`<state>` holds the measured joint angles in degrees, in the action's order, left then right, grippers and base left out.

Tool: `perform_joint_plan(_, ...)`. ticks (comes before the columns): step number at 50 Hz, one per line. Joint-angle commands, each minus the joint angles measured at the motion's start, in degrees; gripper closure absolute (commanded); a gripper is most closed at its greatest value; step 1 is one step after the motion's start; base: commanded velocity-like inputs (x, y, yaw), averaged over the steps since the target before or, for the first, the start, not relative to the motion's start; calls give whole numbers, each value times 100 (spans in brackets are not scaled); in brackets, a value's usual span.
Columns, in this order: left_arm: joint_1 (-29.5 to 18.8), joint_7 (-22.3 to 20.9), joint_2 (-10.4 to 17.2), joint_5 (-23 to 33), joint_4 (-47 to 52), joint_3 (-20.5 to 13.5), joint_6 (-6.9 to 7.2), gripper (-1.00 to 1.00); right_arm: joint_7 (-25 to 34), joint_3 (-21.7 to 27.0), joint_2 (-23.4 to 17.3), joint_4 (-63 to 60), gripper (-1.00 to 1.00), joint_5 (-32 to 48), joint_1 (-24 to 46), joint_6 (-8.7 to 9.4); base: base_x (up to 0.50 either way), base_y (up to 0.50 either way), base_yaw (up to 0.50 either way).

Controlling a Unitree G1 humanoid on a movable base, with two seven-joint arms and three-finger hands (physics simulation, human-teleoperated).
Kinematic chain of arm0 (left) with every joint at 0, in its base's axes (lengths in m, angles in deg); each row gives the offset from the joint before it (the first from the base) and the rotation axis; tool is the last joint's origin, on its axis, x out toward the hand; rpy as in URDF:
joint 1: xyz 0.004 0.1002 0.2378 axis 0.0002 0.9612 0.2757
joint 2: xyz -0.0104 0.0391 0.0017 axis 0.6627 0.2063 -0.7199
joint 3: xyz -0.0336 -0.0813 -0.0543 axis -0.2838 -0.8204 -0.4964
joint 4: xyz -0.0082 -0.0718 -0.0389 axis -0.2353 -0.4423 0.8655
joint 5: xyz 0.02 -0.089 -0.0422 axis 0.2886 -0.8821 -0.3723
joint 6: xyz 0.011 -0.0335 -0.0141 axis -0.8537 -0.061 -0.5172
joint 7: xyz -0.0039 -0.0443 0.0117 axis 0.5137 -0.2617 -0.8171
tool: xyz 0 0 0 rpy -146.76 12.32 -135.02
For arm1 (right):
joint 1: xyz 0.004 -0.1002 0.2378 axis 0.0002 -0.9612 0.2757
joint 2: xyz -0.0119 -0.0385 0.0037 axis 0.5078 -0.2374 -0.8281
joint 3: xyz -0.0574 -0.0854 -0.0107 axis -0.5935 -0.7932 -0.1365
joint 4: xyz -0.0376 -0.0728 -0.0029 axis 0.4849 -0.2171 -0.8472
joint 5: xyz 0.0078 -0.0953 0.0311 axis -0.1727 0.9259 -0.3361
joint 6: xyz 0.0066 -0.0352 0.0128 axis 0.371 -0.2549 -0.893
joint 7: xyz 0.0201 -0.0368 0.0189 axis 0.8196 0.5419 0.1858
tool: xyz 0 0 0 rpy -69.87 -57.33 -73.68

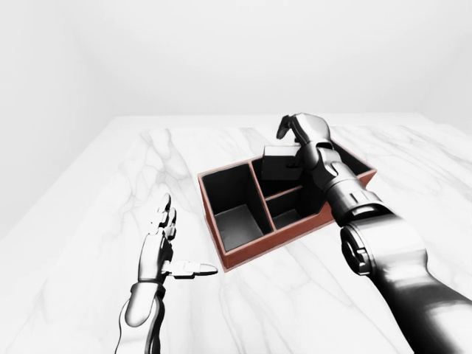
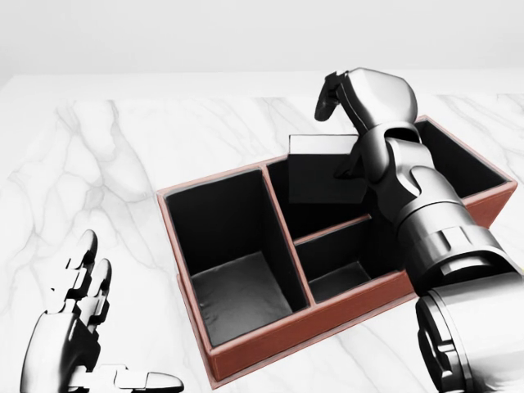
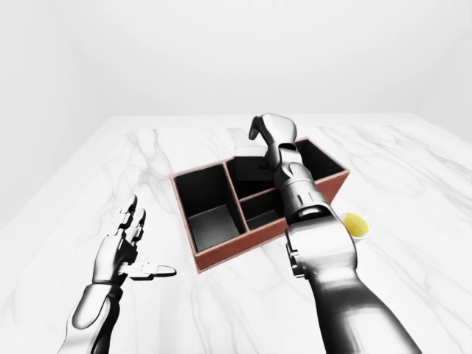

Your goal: Pick up the book and place it in the front compartment of the caddy.

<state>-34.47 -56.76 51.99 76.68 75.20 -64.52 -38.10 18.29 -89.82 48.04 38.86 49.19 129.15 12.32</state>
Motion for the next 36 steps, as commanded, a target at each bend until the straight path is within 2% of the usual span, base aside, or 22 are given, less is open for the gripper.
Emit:
perform_joint_plan(1,10,-7,-2,-11,16,-4,0,-100,-303,-13,322,88,-100,-11,-127,0,0,0,0)
perform_joint_plan(24,-9,2,0,0,-9,1,0,-100,-153,2,303,1,-100,-159,-82,0,0,0,0)
perform_joint_plan(36,7,2,-6,7,26,21,0,-100,380,183,283,-433,-100,-963,-123,0,0,0,0)
